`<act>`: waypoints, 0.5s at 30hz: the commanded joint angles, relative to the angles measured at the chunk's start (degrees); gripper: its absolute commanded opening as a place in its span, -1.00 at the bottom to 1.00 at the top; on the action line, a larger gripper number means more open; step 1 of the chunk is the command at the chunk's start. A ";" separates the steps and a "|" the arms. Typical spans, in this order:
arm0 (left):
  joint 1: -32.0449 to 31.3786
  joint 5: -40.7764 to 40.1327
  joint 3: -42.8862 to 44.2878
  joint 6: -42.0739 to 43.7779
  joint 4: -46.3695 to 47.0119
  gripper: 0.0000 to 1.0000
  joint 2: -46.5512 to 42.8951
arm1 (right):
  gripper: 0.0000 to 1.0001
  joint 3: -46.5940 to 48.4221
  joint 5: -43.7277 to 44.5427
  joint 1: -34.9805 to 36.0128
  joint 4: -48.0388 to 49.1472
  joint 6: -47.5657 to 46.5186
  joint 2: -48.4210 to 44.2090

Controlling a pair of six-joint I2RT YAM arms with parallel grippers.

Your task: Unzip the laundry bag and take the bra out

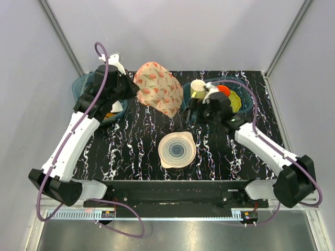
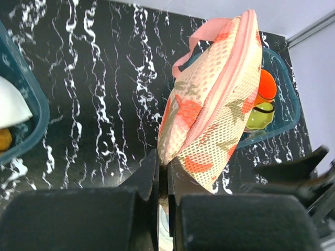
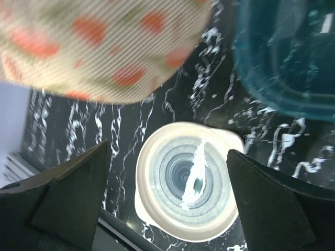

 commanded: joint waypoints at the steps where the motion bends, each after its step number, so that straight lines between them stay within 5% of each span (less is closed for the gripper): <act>1: 1.12 0.06 6.04 -12.77 -5.89 -1.00 2.51 | 1.00 1.93 22.24 11.72 0.37 -7.73 0.65; 15: 3.32 8.15 14.22 -19.81 -13.54 -1.00 9.54 | 0.99 -2.37 34.22 25.26 20.31 -32.50 5.22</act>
